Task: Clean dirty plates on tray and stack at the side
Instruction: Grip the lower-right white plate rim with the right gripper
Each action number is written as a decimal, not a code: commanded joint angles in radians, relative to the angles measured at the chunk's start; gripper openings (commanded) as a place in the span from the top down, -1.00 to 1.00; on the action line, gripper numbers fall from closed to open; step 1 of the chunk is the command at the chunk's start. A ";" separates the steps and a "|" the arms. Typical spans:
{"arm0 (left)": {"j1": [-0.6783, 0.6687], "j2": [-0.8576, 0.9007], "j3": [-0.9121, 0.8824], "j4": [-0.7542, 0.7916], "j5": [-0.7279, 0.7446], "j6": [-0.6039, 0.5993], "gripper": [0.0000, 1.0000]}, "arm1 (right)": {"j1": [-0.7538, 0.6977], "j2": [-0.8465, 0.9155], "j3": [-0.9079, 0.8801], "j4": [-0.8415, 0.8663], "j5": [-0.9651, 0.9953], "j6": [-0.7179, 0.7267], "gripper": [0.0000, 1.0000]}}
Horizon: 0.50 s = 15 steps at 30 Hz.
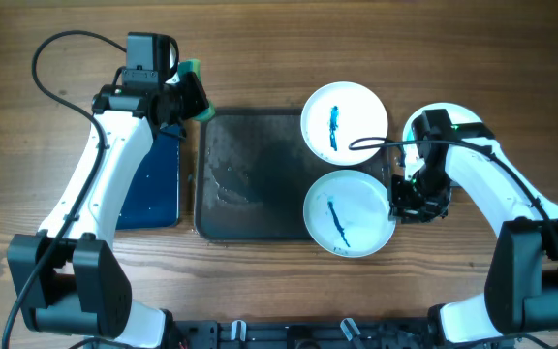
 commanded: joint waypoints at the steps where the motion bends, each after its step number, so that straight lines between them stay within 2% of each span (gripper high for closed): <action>1: -0.002 -0.002 0.016 0.001 -0.013 -0.008 0.92 | 0.003 -0.006 -0.044 0.051 -0.012 0.024 0.47; 7: -0.002 -0.002 0.016 0.001 -0.013 -0.009 0.92 | 0.003 -0.006 -0.079 0.127 -0.012 0.019 0.49; 13: -0.002 -0.002 0.016 0.002 -0.013 -0.009 0.92 | 0.003 -0.006 -0.069 0.130 -0.056 0.020 0.88; 15: -0.002 -0.002 0.016 0.002 -0.013 -0.009 0.92 | 0.008 -0.009 -0.064 0.128 -0.088 0.020 0.91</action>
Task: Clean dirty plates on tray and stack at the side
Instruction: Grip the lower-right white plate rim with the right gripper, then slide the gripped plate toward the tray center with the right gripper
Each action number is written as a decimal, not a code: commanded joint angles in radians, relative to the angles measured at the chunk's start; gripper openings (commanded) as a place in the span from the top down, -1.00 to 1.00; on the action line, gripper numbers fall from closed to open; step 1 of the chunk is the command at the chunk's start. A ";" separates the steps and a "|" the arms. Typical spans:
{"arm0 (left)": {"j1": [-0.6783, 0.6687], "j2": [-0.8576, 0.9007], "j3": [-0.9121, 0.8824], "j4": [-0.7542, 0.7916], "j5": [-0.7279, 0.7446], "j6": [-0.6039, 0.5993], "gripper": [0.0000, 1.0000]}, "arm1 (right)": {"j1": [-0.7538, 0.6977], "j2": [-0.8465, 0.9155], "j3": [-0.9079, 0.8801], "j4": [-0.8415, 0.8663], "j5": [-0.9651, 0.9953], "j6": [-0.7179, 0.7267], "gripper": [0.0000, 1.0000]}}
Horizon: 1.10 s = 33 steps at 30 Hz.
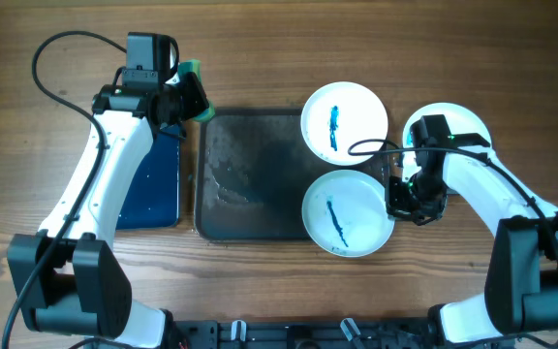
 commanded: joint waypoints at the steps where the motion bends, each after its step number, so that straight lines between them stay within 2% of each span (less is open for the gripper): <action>1: -0.002 -0.002 0.016 0.004 -0.013 -0.008 0.92 | 0.016 -0.012 0.007 0.001 -0.084 0.002 0.91; 8: -0.002 -0.002 0.016 0.004 -0.013 -0.009 0.92 | 0.248 -0.066 0.100 0.032 -0.097 0.195 0.91; 12: -0.002 -0.002 0.016 0.005 -0.013 -0.009 0.92 | 0.419 -0.063 0.194 0.116 0.085 0.423 0.91; 15: -0.002 -0.002 0.016 0.005 -0.013 -0.009 0.92 | 0.497 -0.047 0.236 0.161 0.176 0.536 0.91; 21: -0.002 -0.002 0.016 0.004 -0.013 -0.009 0.92 | 0.549 0.036 0.249 0.276 0.227 0.692 0.91; 25: -0.002 -0.002 0.016 0.004 -0.013 -0.009 0.92 | 0.549 0.119 0.249 0.367 0.155 0.667 0.91; 28: -0.002 -0.002 0.016 0.003 -0.013 -0.009 0.92 | 0.550 0.153 0.249 0.362 0.123 0.665 0.91; 30: -0.002 -0.002 0.016 0.003 -0.013 -0.009 0.92 | 0.550 0.160 0.249 0.365 0.105 0.641 0.76; 31: -0.002 -0.002 0.016 -0.003 -0.013 -0.009 0.92 | 0.550 0.161 0.249 0.369 0.105 0.618 0.47; 33: -0.002 -0.002 0.016 -0.015 -0.014 -0.008 0.92 | 0.542 0.164 0.255 0.371 0.105 0.590 0.31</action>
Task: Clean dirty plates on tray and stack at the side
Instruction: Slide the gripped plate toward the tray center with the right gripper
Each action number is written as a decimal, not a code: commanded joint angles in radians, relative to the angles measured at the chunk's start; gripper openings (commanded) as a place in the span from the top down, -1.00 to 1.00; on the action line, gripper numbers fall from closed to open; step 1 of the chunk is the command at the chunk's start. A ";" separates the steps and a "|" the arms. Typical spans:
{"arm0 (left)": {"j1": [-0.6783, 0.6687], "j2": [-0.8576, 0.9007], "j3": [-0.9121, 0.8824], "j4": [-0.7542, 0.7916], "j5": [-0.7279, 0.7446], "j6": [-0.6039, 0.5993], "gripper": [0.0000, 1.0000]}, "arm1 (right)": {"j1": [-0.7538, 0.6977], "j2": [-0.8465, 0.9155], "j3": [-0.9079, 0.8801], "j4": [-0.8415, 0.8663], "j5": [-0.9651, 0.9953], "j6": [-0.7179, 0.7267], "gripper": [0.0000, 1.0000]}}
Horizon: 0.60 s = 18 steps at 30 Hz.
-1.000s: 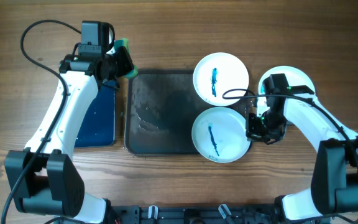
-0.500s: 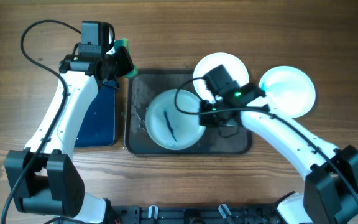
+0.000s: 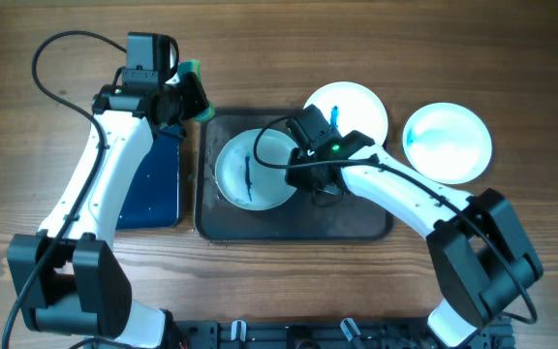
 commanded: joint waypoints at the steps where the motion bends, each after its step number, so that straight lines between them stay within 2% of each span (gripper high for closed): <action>1: -0.002 -0.002 0.016 -0.015 -0.013 -0.008 0.92 | -0.009 0.016 0.026 0.009 -0.026 -0.068 0.27; 6: -0.002 -0.002 0.015 -0.019 -0.013 -0.009 0.92 | -0.057 0.094 0.095 -0.006 -0.027 -0.249 0.06; 9: -0.002 -0.002 0.016 -0.031 -0.013 -0.009 0.92 | -0.088 0.155 0.149 -0.033 -0.074 -0.309 0.07; 18: -0.002 -0.002 0.010 -0.093 -0.013 -0.009 0.92 | -0.094 0.215 0.185 0.017 -0.159 -0.354 0.39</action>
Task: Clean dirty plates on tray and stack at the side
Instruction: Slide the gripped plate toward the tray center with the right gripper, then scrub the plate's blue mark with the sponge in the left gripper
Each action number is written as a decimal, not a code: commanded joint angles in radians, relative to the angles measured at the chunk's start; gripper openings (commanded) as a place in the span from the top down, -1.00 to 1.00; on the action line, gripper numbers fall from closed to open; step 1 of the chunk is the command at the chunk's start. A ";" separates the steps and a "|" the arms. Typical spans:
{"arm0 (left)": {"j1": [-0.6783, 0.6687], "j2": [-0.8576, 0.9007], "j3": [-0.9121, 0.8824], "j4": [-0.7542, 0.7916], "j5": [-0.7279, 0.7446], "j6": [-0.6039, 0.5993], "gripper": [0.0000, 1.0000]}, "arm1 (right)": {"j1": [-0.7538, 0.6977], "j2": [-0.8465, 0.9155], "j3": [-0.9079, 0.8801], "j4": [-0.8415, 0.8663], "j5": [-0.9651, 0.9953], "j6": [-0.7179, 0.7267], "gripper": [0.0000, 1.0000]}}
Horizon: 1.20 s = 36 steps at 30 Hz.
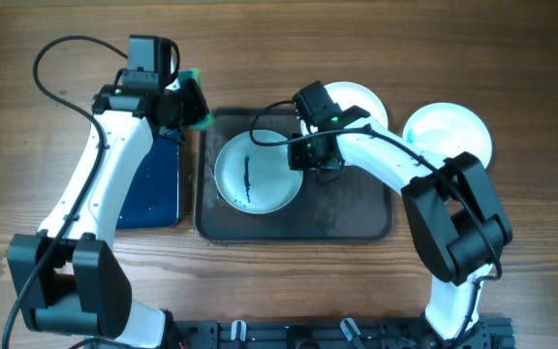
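A white plate (253, 173) with a dark blue streak lies on the left half of the dark tray (356, 208). My right gripper (308, 160) is at that plate's right rim; its fingers are hidden under the wrist, so its state does not show. A second streaked plate (364, 100) sits at the tray's far right corner, largely covered by the right arm. A third white plate (449, 141) with a faint cyan tint rests on the table to the right. My left gripper (190, 102) is shut on a green sponge (195, 97) just off the tray's far left corner.
A dark blue mat (155, 189) lies left of the tray under the left arm. Cables loop from both arms, one across the tray's far edge. Bare wooden table surrounds the tray.
My right gripper has shifted a little toward the far side along the plate's right rim, and the arm has straightened. The plate on the tray stays about where it was. The left arm is unchanged.
First my right gripper was at the right rim of the near streaked plate, which lay at the tray's right edge. Then it had nudged that plate slightly left. Later the plate lay on the tray's left half, where it still is.
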 commanded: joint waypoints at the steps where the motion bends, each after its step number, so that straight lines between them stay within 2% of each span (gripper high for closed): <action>1: -0.002 -0.002 0.005 -0.024 -0.013 -0.009 0.92 | 0.005 0.019 0.025 0.010 -0.049 -0.031 0.41; 4: -0.002 -0.002 -0.018 -0.043 -0.012 -0.009 0.92 | 0.010 0.032 0.025 0.008 -0.050 0.009 0.45; 11: -0.026 -0.002 -0.086 -0.040 -0.001 -0.009 0.92 | 0.014 0.057 0.025 0.016 -0.079 0.078 0.91; 18: -0.094 -0.002 -0.151 -0.011 -0.001 -0.009 0.92 | 0.014 0.057 0.025 0.019 -0.079 0.097 0.92; 23: -0.159 0.012 -0.237 0.065 -0.002 -0.008 0.92 | 0.014 0.057 0.025 0.023 -0.080 0.099 0.91; 29: -0.182 0.097 -0.307 0.142 -0.002 -0.003 0.92 | 0.014 0.057 0.025 0.022 -0.080 0.098 0.91; 36: -0.182 0.238 -0.308 0.174 -0.001 0.134 0.92 | 0.013 0.057 0.025 0.022 -0.079 0.098 0.92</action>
